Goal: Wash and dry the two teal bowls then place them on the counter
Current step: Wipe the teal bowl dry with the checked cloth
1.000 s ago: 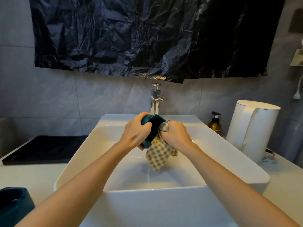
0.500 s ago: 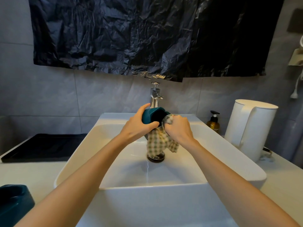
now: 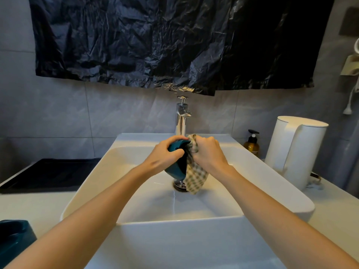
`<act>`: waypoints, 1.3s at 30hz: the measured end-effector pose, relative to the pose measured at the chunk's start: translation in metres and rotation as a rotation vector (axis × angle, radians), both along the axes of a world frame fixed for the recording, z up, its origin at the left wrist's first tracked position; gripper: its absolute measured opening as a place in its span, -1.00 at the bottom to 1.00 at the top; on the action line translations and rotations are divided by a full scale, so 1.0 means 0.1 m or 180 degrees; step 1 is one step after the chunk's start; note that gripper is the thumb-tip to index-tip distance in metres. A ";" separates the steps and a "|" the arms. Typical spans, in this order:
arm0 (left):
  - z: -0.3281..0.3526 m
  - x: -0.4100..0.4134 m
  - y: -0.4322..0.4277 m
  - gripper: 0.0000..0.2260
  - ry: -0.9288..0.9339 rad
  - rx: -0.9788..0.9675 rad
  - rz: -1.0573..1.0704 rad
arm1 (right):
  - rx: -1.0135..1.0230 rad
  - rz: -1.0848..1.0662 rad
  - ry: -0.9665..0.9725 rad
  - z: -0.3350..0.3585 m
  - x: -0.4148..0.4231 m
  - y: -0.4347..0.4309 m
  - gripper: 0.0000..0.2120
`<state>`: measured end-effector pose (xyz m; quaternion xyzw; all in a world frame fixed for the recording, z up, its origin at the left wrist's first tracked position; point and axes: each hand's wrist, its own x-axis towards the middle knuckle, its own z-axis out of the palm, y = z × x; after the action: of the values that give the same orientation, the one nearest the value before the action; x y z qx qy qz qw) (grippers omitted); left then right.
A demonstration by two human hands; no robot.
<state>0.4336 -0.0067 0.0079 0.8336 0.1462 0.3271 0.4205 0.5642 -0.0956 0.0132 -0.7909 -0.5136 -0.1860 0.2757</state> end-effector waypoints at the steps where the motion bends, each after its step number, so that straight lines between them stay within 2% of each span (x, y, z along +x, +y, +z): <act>1: 0.01 0.00 -0.01 -0.63 -0.0015 -0.0001 -0.0003 | 0.0049 0.0030 -0.0120 0.00 0.01 0.00 -0.87; 3: 0.02 0.01 -0.01 -0.64 -0.0189 0.0004 0.0149 | 0.0281 0.0028 -0.0106 0.02 0.01 0.03 -0.88; 6: 0.02 0.02 0.01 -0.65 -0.0411 0.0133 0.0472 | 0.0509 0.0023 0.0380 0.01 -0.05 0.05 -0.80; 9: 0.01 0.00 0.04 -0.64 -0.0479 0.0139 0.0647 | 0.0295 -0.0009 0.0970 -0.01 -0.10 0.06 -0.74; 13: 0.04 -0.01 0.05 -0.64 -0.0679 0.0019 0.0924 | -0.0057 0.0136 0.2038 0.01 -0.08 0.03 -0.80; 15: 0.04 -0.02 0.06 -0.63 -0.0667 0.0065 0.0938 | -0.0296 0.0217 0.2297 0.01 -0.09 0.02 -0.79; 17: 0.03 -0.01 0.06 -0.63 -0.0571 0.0098 0.0839 | -0.0289 0.0145 0.2007 0.01 -0.09 0.03 -0.82; 20: 0.01 0.02 0.06 -0.64 -0.0355 0.0059 0.0562 | -0.0090 -0.0029 0.0878 0.03 -0.09 0.01 -0.90; 22: -0.02 0.03 0.06 -0.66 -0.0086 0.0050 0.0368 | -0.0149 0.0105 0.0191 0.04 -0.06 -0.01 -0.89; 25: -0.03 0.02 0.05 -0.70 0.0189 0.0135 0.0213 | -0.0239 0.0287 -0.0295 0.05 -0.04 -0.04 -0.86; 29: 0.03 0.02 0.04 -0.67 -0.0278 0.0101 0.0404 | 0.0312 0.0111 0.0236 0.04 -0.05 0.02 -0.83; 32: 0.04 -0.02 0.08 -0.64 -0.0474 0.0072 0.0651 | 0.0006 0.0076 0.1171 0.02 -0.07 0.04 -0.76; 35: 0.06 -0.05 0.10 -0.63 -0.0499 0.0098 0.0818 | -0.0243 0.0214 0.2139 0.00 -0.08 0.01 -0.77; 37: 0.04 -0.04 0.09 -0.64 -0.0331 0.0158 0.0719 | -0.0365 0.0163 0.2125 0.00 -0.07 0.01 -0.79; 39: 0.02 -0.03 0.06 -0.65 -0.0079 0.0120 0.0477 | -0.0398 0.0024 0.1500 0.00 -0.06 0.00 -0.82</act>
<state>0.4305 -0.0012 0.0102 0.8239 0.1968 0.3707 0.3808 0.5579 -0.0955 0.0137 -0.8261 -0.4485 0.0368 0.3392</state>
